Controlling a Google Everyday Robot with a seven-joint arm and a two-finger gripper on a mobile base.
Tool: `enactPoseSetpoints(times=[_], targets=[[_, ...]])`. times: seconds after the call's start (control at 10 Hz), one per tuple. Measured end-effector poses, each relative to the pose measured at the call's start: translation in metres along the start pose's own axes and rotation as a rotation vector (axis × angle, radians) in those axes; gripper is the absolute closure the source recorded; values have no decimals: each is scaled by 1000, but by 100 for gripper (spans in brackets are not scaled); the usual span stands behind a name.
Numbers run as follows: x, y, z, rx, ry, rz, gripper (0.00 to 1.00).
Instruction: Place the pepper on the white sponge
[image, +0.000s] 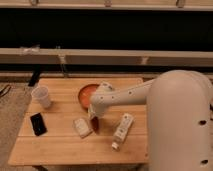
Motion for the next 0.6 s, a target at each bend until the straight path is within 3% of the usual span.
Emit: enactPoseSetpoints(times=[0.2, 0.6], targets=[[-1, 3, -9, 0, 6, -5, 100], [-10, -10, -41, 31, 24, -61, 100]])
